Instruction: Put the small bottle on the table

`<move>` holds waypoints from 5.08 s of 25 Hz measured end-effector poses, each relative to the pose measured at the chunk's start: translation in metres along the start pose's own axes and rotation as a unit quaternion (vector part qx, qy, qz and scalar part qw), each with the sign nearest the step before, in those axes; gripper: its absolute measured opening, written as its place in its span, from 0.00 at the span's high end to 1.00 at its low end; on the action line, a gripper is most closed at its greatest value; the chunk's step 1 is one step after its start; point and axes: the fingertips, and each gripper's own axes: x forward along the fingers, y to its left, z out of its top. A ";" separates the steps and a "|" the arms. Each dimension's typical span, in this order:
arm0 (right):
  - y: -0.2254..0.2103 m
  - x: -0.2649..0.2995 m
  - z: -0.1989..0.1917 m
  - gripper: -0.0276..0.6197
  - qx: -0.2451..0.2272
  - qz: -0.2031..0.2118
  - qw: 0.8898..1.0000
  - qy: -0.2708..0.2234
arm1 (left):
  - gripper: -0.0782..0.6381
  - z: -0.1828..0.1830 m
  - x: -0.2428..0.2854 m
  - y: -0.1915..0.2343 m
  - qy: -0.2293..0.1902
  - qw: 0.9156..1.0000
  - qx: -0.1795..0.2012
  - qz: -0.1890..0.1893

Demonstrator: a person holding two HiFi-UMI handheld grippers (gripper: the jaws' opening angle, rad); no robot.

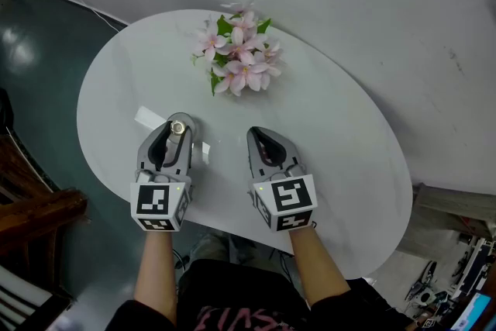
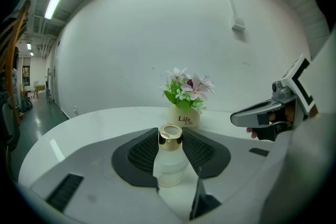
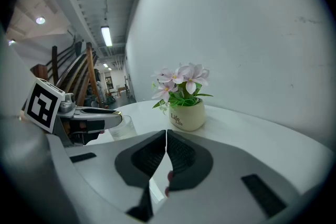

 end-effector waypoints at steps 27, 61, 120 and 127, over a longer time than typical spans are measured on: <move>0.013 -0.047 0.025 0.85 -0.005 -0.007 0.999 -0.050 | 0.79 0.035 -0.046 -0.018 -0.031 0.999 0.043 0.012; 0.036 -0.136 0.056 0.85 -0.033 0.002 0.993 -0.116 | 0.87 0.071 -0.119 -0.064 -0.072 0.994 0.078 0.022; 0.048 -0.233 0.081 0.85 -0.063 0.005 0.978 -0.198 | 0.87 0.116 -0.212 -0.113 -0.143 0.985 0.096 0.030; 0.051 -0.236 0.079 0.85 -0.066 0.006 0.978 -0.198 | 0.88 0.111 -0.216 -0.115 -0.141 0.985 0.098 0.031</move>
